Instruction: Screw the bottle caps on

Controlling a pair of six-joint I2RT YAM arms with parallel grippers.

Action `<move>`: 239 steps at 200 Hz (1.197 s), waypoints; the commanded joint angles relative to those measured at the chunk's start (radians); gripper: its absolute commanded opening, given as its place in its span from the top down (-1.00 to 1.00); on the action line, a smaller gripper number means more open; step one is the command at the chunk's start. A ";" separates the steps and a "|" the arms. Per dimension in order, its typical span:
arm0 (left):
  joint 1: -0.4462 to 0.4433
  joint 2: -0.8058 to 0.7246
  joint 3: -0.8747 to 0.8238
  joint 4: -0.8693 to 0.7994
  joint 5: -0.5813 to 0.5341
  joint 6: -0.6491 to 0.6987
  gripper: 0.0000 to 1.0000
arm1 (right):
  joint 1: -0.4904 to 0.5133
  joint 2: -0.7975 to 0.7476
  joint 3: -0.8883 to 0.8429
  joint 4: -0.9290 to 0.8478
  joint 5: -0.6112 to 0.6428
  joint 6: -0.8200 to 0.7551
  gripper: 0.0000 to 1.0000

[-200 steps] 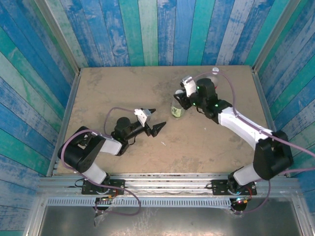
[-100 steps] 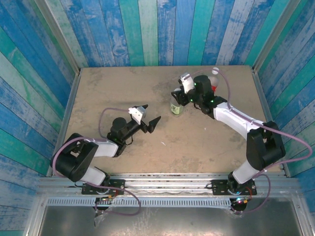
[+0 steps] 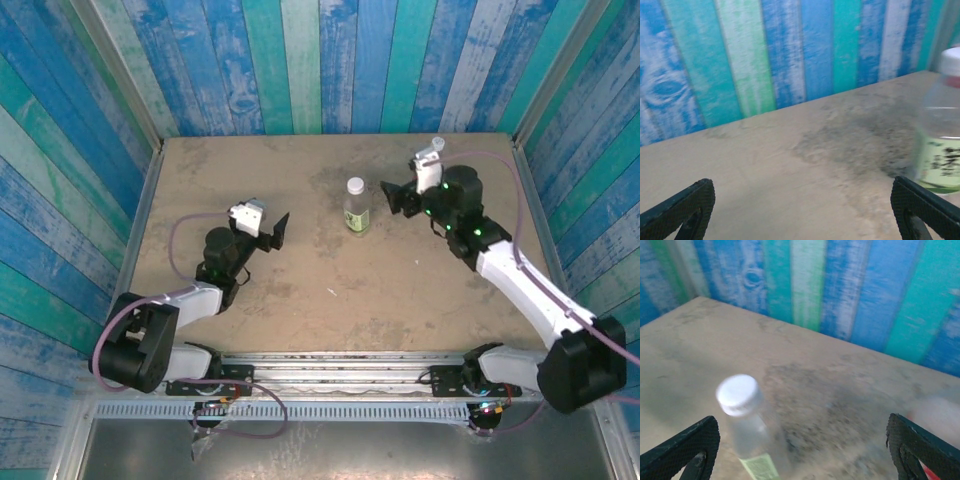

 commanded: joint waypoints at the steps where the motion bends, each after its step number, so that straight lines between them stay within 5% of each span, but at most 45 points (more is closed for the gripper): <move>1: 0.030 -0.071 -0.003 -0.042 -0.140 0.024 -0.87 | -0.074 -0.068 -0.157 0.073 0.111 0.032 -0.84; 23: 0.068 -0.083 -0.027 -0.039 -0.237 -0.019 -0.88 | -0.149 -0.115 -0.311 0.185 0.212 0.050 -1.00; 80: 0.133 -0.075 -0.026 -0.111 -0.342 0.016 -0.87 | -0.259 -0.025 -0.480 0.437 0.350 0.043 -1.00; 135: 0.227 0.102 -0.087 0.140 -0.214 -0.066 -0.88 | -0.310 0.249 -0.499 0.740 0.252 0.027 -1.00; 159: 0.249 0.209 -0.068 0.217 -0.213 -0.081 -0.88 | -0.310 0.282 -0.456 0.691 0.184 -0.003 -1.00; 169: 0.263 0.184 -0.049 0.120 -0.208 -0.107 -0.88 | -0.311 0.304 -0.461 0.710 0.166 -0.009 -1.00; 239: 0.263 0.189 -0.057 0.151 -0.230 -0.106 -0.88 | -0.310 0.326 -0.472 0.753 0.143 -0.023 -1.00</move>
